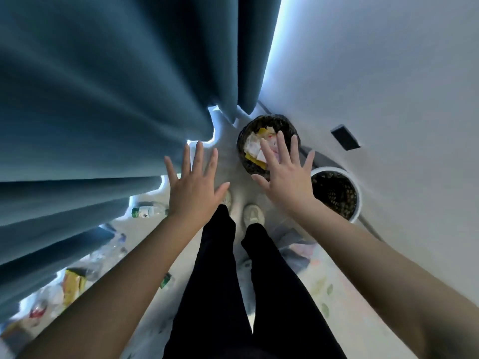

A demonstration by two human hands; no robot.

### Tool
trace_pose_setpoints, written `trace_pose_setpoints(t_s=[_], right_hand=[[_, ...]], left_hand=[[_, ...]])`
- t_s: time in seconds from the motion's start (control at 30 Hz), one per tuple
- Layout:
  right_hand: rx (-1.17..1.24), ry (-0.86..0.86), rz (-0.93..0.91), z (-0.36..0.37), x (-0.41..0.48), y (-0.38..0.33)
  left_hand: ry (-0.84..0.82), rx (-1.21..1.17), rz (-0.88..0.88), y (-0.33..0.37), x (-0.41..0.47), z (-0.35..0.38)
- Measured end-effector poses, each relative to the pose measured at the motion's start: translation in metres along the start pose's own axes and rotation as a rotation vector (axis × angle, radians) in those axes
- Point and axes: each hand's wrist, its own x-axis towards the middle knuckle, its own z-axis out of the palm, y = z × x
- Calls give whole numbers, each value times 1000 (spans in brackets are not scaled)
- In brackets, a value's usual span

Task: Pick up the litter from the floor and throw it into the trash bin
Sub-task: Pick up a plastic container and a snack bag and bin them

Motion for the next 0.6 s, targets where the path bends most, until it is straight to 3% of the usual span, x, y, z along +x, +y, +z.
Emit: trace_pose_setpoints(t_s=[0.27, 0.43, 0.6], right_hand=[[-36, 76, -386, -68, -99, -84], [-167, 38, -621, -72, -130, -140], [-275, -17, -791, -54, -163, -205]], left_hand=[[177, -188, -468, -13, -173, -34], [220, -265, -771, -27, -240, -28], [255, -365, -951, -54, -308, -2]])
